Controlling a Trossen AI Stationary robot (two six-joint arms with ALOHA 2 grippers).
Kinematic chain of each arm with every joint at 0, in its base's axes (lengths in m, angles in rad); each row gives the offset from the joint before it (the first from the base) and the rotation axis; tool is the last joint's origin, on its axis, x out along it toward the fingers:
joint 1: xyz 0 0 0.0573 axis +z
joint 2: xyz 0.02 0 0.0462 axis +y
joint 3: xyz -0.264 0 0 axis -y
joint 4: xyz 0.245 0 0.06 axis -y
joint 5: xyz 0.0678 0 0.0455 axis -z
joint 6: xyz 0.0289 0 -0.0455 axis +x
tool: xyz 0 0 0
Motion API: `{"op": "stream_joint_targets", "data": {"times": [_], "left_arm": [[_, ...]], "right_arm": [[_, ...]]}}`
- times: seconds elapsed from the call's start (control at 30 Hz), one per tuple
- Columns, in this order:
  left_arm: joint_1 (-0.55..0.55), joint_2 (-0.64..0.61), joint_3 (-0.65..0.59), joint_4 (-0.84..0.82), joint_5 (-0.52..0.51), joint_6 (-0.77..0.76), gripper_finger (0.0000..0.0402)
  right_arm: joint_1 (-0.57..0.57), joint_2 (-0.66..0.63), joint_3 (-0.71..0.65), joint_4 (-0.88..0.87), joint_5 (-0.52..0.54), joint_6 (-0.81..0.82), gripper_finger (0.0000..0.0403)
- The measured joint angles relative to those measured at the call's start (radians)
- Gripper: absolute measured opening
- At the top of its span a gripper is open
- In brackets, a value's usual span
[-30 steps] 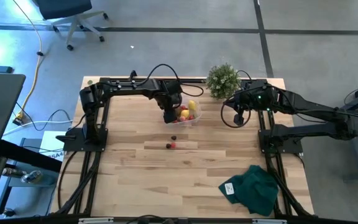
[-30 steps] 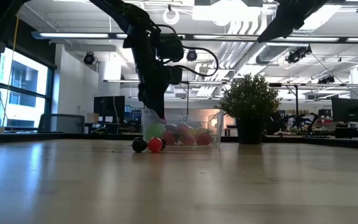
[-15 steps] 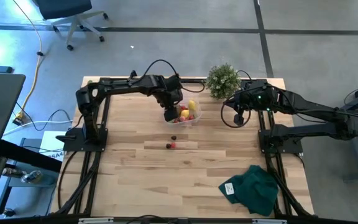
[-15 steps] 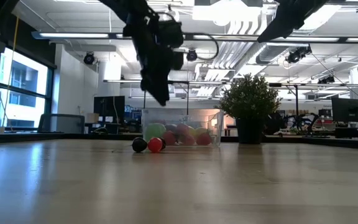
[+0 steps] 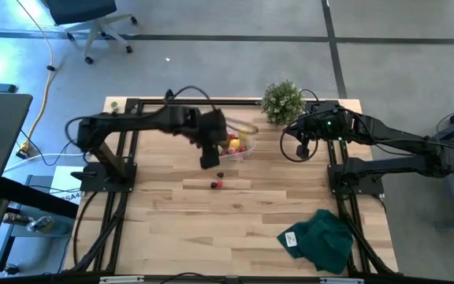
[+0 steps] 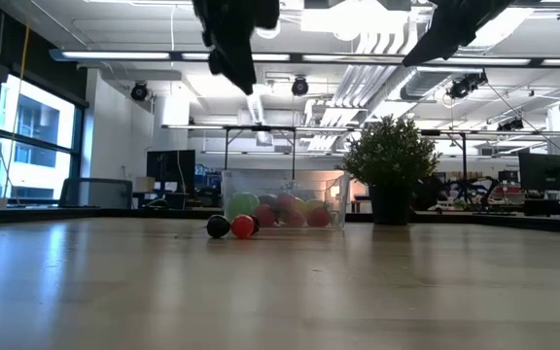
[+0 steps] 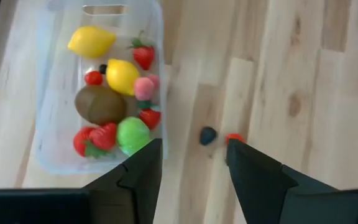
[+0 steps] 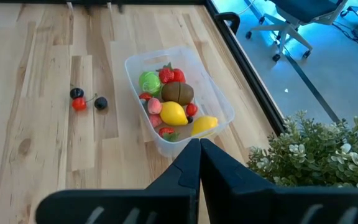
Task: Pick and placing Produce into tupperware
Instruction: Put the black cherry into the transparent bin
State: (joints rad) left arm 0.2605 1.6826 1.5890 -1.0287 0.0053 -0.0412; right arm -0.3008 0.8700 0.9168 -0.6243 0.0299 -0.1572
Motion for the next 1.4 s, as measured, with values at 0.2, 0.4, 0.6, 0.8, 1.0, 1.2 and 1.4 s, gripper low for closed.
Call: {"op": "stream_joint_targets", "data": {"times": [0.2, 0.4, 0.6, 0.8, 1.0, 1.2, 1.4], "left_arm": [[-0.189, -0.022, -0.021, -0.031, -0.213, -0.113, 0.0161], [-0.326, -0.075, -0.237, 0.171, -0.312, -0.252, 0.0161], [-0.371, -0.172, -0.6, 0.578, -0.35, -0.343, 0.0161], [-0.372, -0.198, -0.836, 0.919, -0.345, -0.357, 0.0161], [-0.372, -0.176, -0.945, 1.09, -0.326, -0.385, 0.0161], [-0.372, -0.163, -0.962, 1.12, -0.336, -0.385, 0.0161], [-0.372, -0.118, -0.962, 1.134, -0.337, -0.384, 0.0161]], "right_arm": [[0.0, 0.0, 0.0, 0.0, 0.0, 0.0, 0.0], [0.0, 0.0, 0.0, 0.0, 0.0, 0.0, 0.0], [0.0, 0.0, 0.0, -0.006, 0.0, 0.0, 0.0], [0.0, 0.0, 0.0, -0.004, 0.0, 0.0, 0.0], [0.0, 0.0, 0.0, -0.007, 0.0, 0.0, 0.0], [0.0, 0.0, 0.0, -0.006, 0.0, 0.0, 0.0], [0.0, 0.0, 0.0, -0.006, 0.0, 0.0, 0.0]]}}
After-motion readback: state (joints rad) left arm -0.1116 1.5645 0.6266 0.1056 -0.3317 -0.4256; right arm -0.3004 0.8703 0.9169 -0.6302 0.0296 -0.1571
